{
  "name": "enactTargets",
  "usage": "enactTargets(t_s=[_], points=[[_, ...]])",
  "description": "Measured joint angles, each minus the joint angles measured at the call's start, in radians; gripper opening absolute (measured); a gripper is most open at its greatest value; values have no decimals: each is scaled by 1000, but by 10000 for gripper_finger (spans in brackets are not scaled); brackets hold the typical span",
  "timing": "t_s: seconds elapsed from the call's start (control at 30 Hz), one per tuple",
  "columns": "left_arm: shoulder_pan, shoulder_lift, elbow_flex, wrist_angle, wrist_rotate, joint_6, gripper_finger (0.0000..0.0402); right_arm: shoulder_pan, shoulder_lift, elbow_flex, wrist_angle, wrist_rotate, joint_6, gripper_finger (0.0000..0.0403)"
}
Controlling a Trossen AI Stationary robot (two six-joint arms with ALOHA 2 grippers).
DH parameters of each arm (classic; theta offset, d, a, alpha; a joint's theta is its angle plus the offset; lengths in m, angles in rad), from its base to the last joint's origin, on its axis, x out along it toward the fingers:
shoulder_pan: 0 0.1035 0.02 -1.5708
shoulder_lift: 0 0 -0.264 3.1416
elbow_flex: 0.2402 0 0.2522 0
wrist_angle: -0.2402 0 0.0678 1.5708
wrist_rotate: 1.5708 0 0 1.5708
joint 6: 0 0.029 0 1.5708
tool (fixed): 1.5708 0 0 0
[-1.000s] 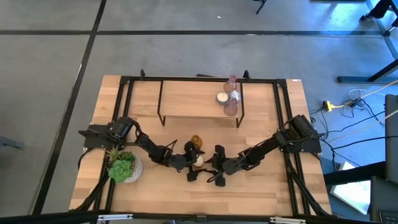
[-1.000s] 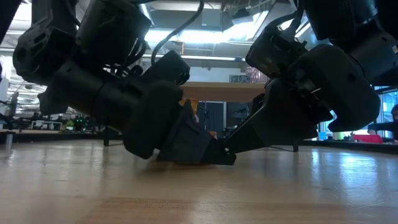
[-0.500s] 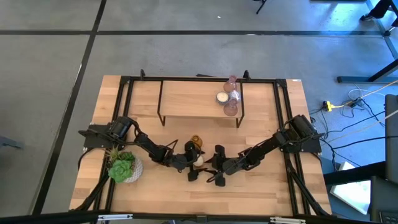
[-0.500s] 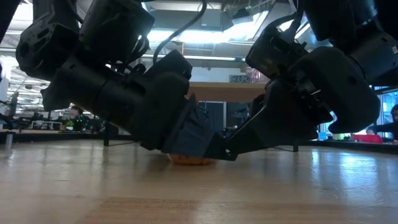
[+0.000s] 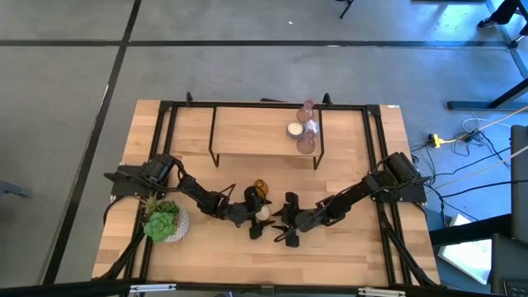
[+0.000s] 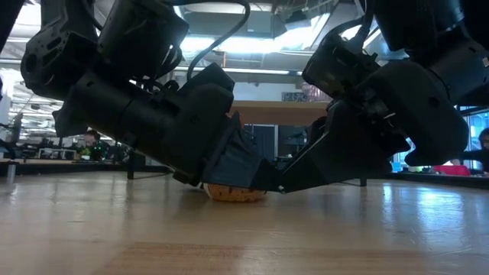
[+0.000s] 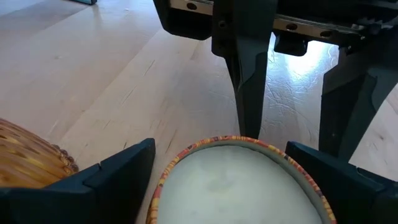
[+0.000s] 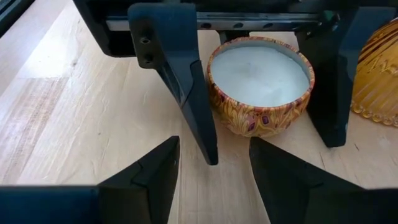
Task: Pick & Place candle stick holders
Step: Adjust the yellow glass candle holder on the table
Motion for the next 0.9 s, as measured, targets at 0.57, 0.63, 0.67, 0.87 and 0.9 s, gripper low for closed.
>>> enactTargets(t_s=[0.57, 0.63, 0.67, 0.87, 0.9], points=[[-24, -8, -3, -11, -29, 10, 279, 61, 0, 0, -49, 4, 7, 197], [-37, -28, -7, -24, -29, 23, 279, 66, 0, 0, -49, 11, 10, 197], [-43, -39, -8, -33, -30, 29, 281, 67, 0, 0, -51, 16, 11, 197], [-78, -102, -12, -80, 10, 73, 280, 68, 0, 0, -54, 19, 29, 197], [-82, -108, -12, -80, 21, 77, 278, 68, 0, 0, -55, 19, 28, 197]])
